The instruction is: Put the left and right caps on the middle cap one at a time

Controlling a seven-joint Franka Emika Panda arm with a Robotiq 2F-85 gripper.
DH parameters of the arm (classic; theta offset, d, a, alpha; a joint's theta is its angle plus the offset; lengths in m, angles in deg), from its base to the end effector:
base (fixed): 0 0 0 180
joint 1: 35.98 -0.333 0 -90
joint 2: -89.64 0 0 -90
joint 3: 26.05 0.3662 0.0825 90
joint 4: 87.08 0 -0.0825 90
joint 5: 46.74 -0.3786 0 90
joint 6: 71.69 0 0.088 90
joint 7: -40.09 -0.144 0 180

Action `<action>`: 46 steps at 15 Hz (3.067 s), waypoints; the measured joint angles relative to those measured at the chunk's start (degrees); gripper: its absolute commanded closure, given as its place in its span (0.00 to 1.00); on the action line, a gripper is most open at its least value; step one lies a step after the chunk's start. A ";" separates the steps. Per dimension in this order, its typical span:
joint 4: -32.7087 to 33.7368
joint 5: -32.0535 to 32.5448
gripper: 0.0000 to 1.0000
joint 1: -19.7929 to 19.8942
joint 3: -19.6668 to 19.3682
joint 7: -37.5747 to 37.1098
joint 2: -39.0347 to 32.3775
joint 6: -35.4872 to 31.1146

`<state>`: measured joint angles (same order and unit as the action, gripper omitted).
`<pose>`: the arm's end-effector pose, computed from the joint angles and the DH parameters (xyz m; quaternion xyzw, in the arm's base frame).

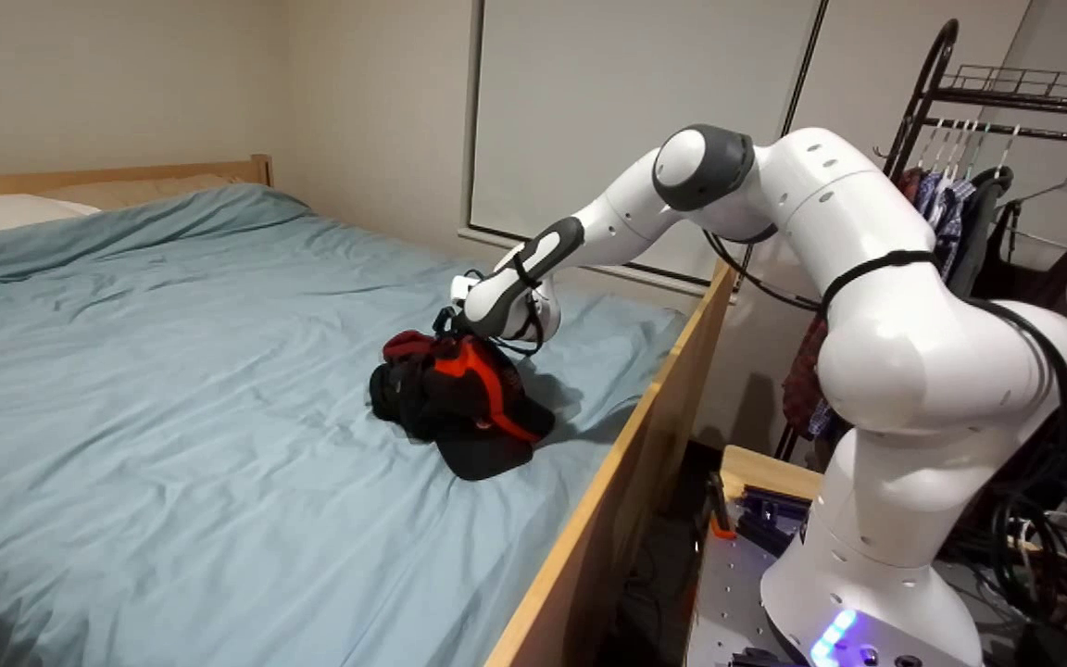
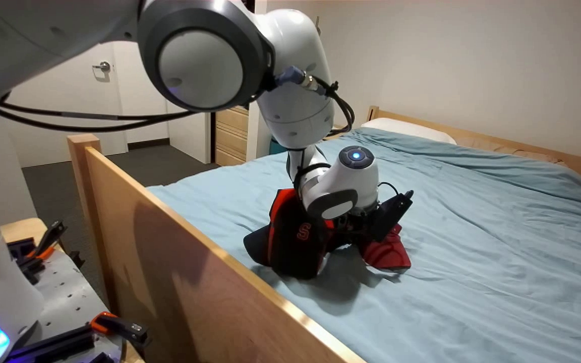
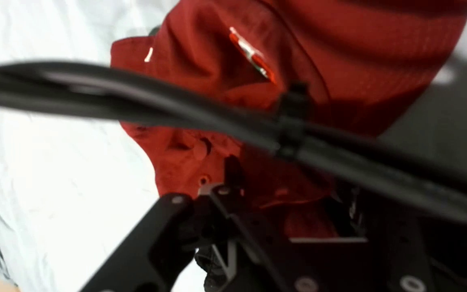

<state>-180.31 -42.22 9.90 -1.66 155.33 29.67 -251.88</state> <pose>0.6858 -0.3342 0.1055 0.7235 0.6193 0.2295 0.2010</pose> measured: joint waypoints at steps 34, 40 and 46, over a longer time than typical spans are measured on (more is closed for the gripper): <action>-50.34 -17.24 0.97 54.48 51.93 -24.57 33.76 -7.80; -54.00 -8.25 0.97 56.11 52.90 -35.41 35.85 -8.30; -59.66 -10.77 0.97 52.65 54.33 -53.83 42.12 -19.47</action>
<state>-239.97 -52.99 62.55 52.67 101.49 71.79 -271.35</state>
